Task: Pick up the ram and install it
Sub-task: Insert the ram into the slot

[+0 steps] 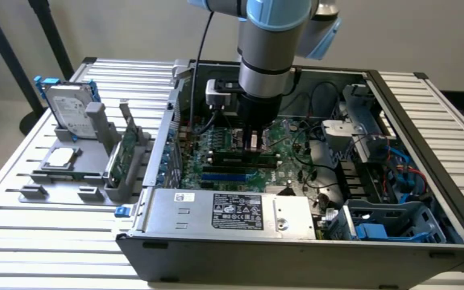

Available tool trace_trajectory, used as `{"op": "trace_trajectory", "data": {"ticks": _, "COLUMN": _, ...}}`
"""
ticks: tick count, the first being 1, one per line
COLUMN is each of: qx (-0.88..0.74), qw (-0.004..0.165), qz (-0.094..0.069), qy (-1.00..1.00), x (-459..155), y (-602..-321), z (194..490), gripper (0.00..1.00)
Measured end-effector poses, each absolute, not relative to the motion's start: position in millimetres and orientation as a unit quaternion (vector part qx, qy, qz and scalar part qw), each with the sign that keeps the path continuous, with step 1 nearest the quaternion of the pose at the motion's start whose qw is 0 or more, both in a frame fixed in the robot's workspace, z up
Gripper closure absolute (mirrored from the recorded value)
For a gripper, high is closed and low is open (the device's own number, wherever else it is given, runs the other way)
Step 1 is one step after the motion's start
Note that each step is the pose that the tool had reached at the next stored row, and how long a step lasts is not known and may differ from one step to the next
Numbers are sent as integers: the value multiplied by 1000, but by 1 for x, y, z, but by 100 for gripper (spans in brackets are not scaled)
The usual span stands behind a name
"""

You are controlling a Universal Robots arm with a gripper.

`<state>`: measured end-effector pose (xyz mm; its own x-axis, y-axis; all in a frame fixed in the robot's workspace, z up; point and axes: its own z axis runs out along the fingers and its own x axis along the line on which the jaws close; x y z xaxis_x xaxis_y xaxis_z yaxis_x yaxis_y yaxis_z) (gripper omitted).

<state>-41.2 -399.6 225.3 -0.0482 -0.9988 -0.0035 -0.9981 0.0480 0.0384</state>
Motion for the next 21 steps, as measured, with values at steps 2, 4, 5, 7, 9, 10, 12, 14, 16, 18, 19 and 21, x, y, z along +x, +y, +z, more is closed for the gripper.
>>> {"op": "trace_trajectory", "data": {"ticks": 2, "qx": 690, "qw": 12, "qz": -15, "qy": -724, "x": -41, "y": -400, "z": 226, "gripper": 72}}
{"op": "trace_trajectory", "data": {"ticks": 4, "qx": 690, "qw": 12, "qz": -15, "qy": -724, "x": -41, "y": -400, "z": 229, "gripper": 72}}
{"op": "trace_trajectory", "data": {"ticks": 5, "qx": 690, "qw": 12, "qz": -15, "qy": -724, "x": -41, "y": -400, "z": 231, "gripper": 72}}
{"op": "trace_trajectory", "data": {"ticks": 7, "qx": 690, "qw": 12, "qz": -15, "qy": -724, "x": -41, "y": -400, "z": 237, "gripper": 72}}
{"op": "trace_trajectory", "data": {"ticks": 9, "qx": 690, "qw": 11, "qz": -16, "qy": -723, "x": -41, "y": -400, "z": 242, "gripper": 72}}
{"op": "trace_trajectory", "data": {"ticks": 10, "qx": 690, "qw": 11, "qz": -16, "qy": -723, "x": -41, "y": -400, "z": 244, "gripper": 72}}
{"op": "trace_trajectory", "data": {"ticks": 12, "qx": 690, "qw": 11, "qz": -16, "qy": -723, "x": -41, "y": -400, "z": 248, "gripper": 72}}
{"op": "trace_trajectory", "data": {"ticks": 14, "qx": 690, "qw": 11, "qz": -16, "qy": -723, "x": -41, "y": -400, "z": 250, "gripper": 75}}
{"op": "trace_trajectory", "data": {"ticks": 16, "qx": 690, "qw": 11, "qz": -16, "qy": -723, "x": -41, "y": -400, "z": 250, "gripper": 81}}
{"op": "trace_trajectory", "data": {"ticks": 18, "qx": 690, "qw": 11, "qz": -16, "qy": -723, "x": -41, "y": -400, "z": 250, "gripper": 89}}
{"op": "trace_trajectory", "data": {"ticks": 19, "qx": 690, "qw": 11, "qz": -16, "qy": -723, "x": -41, "y": -400, "z": 250, "gripper": 89}}
{"op": "trace_trajectory", "data": {"ticks": 21, "qx": 690, "qw": 11, "qz": -16, "qy": -723, "x": -41, "y": -400, "z": 250, "gripper": 89}}
